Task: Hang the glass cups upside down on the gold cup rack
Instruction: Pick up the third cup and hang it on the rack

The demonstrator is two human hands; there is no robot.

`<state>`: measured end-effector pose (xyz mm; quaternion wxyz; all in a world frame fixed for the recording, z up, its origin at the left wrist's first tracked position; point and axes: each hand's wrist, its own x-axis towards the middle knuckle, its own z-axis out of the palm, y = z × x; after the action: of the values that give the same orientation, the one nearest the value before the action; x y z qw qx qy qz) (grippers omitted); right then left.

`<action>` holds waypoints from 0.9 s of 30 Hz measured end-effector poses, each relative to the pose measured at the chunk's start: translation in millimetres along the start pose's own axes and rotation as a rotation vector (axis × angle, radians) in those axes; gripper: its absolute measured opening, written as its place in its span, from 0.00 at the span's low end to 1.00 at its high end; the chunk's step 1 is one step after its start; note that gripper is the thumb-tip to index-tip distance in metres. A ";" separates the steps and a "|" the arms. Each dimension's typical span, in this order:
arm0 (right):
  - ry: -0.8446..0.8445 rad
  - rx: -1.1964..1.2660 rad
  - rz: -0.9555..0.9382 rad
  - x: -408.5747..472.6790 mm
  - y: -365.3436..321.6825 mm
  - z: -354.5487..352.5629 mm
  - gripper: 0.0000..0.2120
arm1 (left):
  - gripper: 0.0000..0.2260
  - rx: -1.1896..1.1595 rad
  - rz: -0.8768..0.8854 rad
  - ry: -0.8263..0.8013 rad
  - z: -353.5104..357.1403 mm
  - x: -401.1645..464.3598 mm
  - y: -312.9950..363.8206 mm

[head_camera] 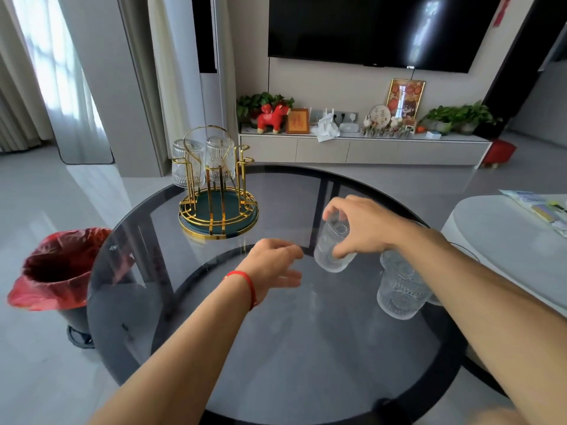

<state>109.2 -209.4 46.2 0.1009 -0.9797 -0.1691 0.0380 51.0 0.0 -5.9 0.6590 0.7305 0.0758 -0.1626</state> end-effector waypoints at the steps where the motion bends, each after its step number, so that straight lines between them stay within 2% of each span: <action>1: 0.033 0.098 -0.009 0.5 -3.1 -1.6 0.32 | 0.12 -0.102 -0.055 -0.020 -1.5 0.0 4.3; 4: 0.072 0.430 -0.004 3.2 -16.1 -0.6 0.32 | 0.23 -0.338 -0.162 -0.074 -6.6 2.5 7.1; 7: 0.090 0.653 -0.019 6.6 -29.1 10.8 0.34 | 0.18 -0.657 -0.114 -0.041 -11.1 5.6 9.1; 10: 0.055 0.610 -0.045 12.4 -38.6 19.6 0.37 | 0.15 -0.680 -0.044 0.133 -13.7 13.4 8.2; 13: 0.060 0.414 -0.112 20.0 -48.4 25.3 0.39 | 0.22 -0.516 0.093 0.272 -16.5 21.0 6.7; 17: 0.107 0.330 -0.136 30.0 -62.4 32.5 0.47 | 0.31 -0.293 0.344 0.318 -21.2 25.8 7.7; 19: 0.135 0.394 -0.105 35.4 -64.7 34.6 0.45 | 0.29 -0.201 0.452 0.312 -25.2 28.2 8.3; 21: 0.185 0.455 -0.066 42.0 -64.2 35.8 0.39 | 0.21 -0.072 0.544 0.357 -33.2 32.9 9.9; 23: 0.225 0.526 -0.022 47.3 -62.2 37.0 0.37 | 0.17 0.107 0.563 0.467 -44.2 40.3 5.9; 25: 0.293 0.621 0.019 53.4 -57.7 36.9 0.37 | 0.16 0.411 0.523 0.557 -57.6 50.4 -6.9; 27: 0.388 0.734 0.074 61.6 -53.0 31.8 0.37 | 0.18 0.778 0.436 0.535 -68.1 60.2 -25.0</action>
<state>146.5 -133.8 23.9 0.4722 -0.8730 -0.0869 -0.0859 108.6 64.1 -44.3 0.3149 0.9362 0.0216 0.1546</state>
